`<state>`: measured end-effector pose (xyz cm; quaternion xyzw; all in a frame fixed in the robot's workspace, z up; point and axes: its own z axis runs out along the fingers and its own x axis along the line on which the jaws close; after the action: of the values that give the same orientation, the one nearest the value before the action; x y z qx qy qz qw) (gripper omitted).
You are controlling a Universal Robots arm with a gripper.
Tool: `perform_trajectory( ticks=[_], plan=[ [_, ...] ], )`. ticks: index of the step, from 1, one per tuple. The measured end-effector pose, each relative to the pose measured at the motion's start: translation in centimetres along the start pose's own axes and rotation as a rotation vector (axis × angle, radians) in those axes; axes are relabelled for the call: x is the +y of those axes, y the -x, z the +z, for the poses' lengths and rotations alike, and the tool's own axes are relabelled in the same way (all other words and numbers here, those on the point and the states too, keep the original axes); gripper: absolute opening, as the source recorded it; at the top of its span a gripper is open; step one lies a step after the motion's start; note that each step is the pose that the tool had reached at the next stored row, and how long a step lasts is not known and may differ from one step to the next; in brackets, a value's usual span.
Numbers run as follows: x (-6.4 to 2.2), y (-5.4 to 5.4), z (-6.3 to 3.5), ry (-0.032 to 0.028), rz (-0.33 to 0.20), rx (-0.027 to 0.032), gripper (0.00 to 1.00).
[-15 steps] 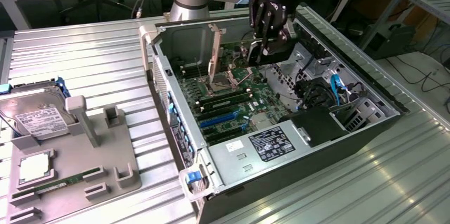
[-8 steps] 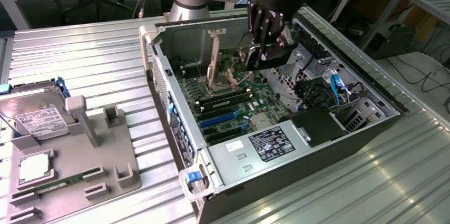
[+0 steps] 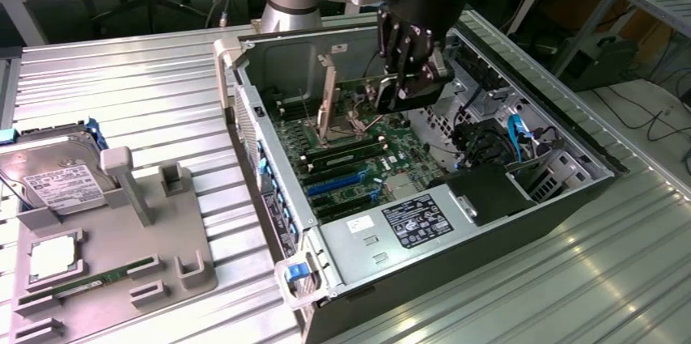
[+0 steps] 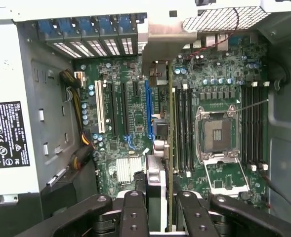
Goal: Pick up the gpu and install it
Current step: 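Insert the gpu into the slot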
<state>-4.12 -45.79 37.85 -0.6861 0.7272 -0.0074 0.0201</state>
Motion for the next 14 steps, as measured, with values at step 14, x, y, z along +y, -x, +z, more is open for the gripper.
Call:
perform_trajectory(
  ticks=[14],
  plan=[
    [0.56, 0.0, 1.73, 0.0053, -0.024, -0.0027, 0.28]
  ],
)
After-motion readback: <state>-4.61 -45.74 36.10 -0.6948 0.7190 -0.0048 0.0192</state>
